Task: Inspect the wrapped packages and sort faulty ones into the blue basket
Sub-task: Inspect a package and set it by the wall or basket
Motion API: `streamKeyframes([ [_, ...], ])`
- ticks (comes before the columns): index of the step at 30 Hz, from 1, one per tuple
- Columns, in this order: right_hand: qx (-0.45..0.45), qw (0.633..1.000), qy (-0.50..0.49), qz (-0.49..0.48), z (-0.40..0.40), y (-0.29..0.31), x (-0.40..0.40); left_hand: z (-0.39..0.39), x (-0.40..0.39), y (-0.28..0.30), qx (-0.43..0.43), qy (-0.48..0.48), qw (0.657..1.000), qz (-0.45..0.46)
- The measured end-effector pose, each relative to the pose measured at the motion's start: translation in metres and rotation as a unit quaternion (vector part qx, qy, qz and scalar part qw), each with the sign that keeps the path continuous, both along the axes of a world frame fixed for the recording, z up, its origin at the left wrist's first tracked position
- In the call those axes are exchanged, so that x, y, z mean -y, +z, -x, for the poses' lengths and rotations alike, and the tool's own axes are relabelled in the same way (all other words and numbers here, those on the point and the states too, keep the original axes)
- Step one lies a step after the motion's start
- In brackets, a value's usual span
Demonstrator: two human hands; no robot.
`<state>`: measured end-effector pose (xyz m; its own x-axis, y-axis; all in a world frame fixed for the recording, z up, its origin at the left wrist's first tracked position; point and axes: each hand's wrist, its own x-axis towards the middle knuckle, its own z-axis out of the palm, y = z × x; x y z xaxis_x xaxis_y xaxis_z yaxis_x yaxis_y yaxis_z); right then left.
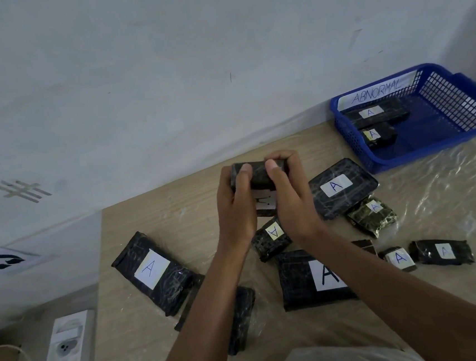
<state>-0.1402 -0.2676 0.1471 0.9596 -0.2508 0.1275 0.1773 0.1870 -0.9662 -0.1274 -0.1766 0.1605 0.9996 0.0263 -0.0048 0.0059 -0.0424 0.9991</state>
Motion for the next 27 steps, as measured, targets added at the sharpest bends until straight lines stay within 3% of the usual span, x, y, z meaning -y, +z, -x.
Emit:
streamKeyframes([
  [3,-0.013,0.998,0.014,-0.057,0.002,-0.001,-0.006,0.005,0.003,-0.001,0.009,0.041,0.999,0.003],
  [10,-0.034,0.999,0.005,-0.007,-0.005,-0.006,-0.007,0.005,-0.004,0.001,-0.011,0.016,0.999,0.027],
  [15,-0.022,0.995,0.07,-0.069,-0.001,-0.005,-0.004,0.0,-0.007,0.002,-0.037,0.013,0.999,0.028],
  [20,-0.022,0.997,0.062,-0.05,-0.002,-0.009,0.003,0.006,-0.013,-0.006,-0.047,-0.064,0.996,0.038],
  [27,-0.034,0.993,0.09,-0.072,0.001,-0.014,0.002,0.003,-0.01,-0.002,-0.046,-0.025,0.999,0.01],
])
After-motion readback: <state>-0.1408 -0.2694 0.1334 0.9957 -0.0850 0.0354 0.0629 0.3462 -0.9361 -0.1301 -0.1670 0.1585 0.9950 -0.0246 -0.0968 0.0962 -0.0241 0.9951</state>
